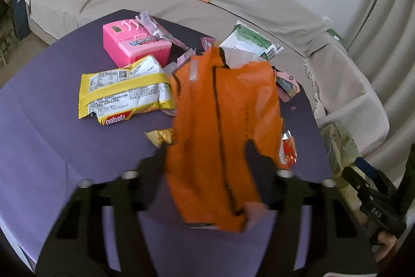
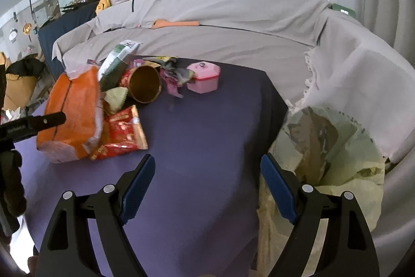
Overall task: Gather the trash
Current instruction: 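Reach the left tool to the orange plastic bag and grasp it, then grasp the red snack wrapper with the right tool while the left holds the orange bag, then carry both items to the yellow trash bag while the left tool releases the orange bag, then open the right tool to drop the red wrapper while the left withdraws, then move both tools back over the table toward the remaining wrappers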
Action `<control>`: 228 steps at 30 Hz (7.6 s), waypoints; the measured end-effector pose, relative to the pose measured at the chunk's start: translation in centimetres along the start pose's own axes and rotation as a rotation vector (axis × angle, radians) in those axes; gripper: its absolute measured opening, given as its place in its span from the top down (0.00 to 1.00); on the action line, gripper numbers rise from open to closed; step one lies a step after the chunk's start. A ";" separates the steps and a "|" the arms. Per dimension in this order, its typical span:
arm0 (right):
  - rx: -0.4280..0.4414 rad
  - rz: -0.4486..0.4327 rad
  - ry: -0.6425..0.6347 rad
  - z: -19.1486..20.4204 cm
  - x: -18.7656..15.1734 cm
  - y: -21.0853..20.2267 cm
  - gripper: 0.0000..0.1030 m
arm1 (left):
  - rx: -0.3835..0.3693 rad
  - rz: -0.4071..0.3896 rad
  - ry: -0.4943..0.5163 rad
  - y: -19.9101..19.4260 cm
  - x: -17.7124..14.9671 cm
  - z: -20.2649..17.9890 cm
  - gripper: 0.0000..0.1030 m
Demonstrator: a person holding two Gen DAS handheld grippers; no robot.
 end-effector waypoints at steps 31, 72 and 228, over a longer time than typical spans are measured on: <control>-0.052 0.170 -0.171 8.2 0.4 7.4 0.22 | 0.075 -0.114 -0.032 -5.7 -1.7 5.6 0.86; 0.204 0.106 -0.180 10.3 2.5 3.2 0.85 | 0.092 -0.135 -0.010 -6.7 0.0 4.2 0.86; 0.238 0.262 0.000 17.3 0.0 10.6 0.59 | -0.046 -0.049 0.125 0.1 2.1 11.8 0.39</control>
Point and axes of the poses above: each gripper's, at about its wrist camera, not at the fingertips, and y roughly the way its jaws point, z to its left, x to its top, the point moved 6 cm from there along y, roughly the way its jaws point, and after that the axes turned 14 degrees about y, right-handed, at the moved point
